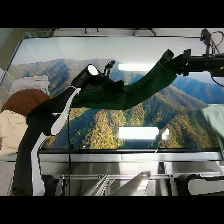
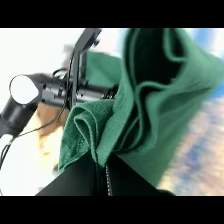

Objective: Fold the shirts.

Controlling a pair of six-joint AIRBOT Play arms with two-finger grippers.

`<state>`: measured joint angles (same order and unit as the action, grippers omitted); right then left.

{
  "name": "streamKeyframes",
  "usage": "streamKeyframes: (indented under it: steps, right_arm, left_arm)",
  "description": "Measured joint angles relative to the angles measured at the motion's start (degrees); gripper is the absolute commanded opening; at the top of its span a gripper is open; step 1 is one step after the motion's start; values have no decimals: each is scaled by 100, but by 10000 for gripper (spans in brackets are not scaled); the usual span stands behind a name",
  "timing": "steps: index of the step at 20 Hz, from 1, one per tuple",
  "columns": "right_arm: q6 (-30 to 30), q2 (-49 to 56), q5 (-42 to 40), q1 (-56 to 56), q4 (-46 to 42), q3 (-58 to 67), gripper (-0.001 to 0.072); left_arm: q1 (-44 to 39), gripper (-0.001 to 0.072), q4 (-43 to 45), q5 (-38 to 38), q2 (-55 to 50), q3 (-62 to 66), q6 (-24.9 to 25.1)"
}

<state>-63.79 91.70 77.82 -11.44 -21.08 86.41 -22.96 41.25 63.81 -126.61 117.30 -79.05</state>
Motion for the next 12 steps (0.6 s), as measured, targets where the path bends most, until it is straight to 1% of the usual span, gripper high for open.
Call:
streamKeyframes:
  steps: [3,5,7,9,10,12]
  right_arm:
    - [37,-11,-271,605,114,9,16]
    - [63,-4,-704,1158,144,13,16]
    - [109,87,-1305,1784,168,66,16]
    - [129,358,-1952,2470,170,260,16]
    - [133,584,-2223,2828,173,439,15]
    - [122,1178,-2736,3458,186,949,15]
  left_arm:
    - [444,2,-595,315,660,-2,190]
    - [942,3,-894,527,1257,2,306]
    - [1532,4,-1060,682,1843,2,369]
    - [2129,6,-1163,866,2337,2,409]
    - [2387,21,-1182,981,2516,0,426]
    - [2868,21,-1226,1231,2811,0,450]
